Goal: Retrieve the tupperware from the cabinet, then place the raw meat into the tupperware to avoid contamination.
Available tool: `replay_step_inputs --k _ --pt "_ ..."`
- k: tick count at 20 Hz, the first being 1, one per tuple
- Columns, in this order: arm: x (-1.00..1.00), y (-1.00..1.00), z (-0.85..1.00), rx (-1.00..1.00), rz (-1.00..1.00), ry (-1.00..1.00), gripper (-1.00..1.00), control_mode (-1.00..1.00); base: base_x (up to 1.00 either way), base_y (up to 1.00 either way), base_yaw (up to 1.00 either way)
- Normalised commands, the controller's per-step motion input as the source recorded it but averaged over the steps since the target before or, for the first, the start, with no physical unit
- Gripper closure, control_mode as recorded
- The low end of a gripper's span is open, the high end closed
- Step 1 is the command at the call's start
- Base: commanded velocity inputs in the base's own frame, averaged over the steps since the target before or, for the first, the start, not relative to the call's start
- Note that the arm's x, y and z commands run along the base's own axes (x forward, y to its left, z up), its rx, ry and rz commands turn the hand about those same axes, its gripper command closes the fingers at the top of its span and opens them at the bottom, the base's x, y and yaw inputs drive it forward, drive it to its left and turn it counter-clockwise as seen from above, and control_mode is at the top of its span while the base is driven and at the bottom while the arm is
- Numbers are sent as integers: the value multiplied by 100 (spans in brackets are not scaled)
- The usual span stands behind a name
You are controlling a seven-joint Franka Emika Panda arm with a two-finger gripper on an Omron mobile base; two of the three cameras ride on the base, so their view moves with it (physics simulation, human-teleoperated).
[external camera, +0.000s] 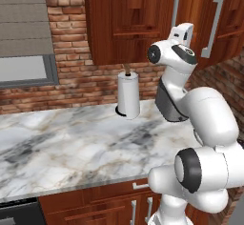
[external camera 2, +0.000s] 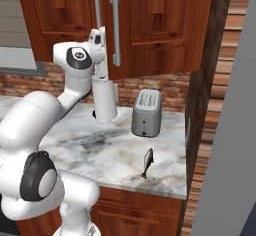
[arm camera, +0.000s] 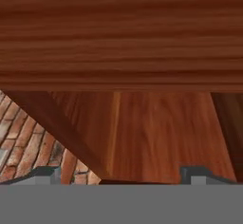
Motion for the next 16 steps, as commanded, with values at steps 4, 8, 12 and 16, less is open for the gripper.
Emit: replay_step_inputs --k 4,8,12,16 --pt "-56 -6 36 -1 -18 -12 -100 -100 0 0 0" --pt "-54 -1 16 -1 -26 -2 -100 -100 0 0 0" --pt "-36 -20 16 0 -27 0 -100 -100 0 0 0" --pt "-20 -75 4 7 -9 -6 -100 -100 0 0 0"
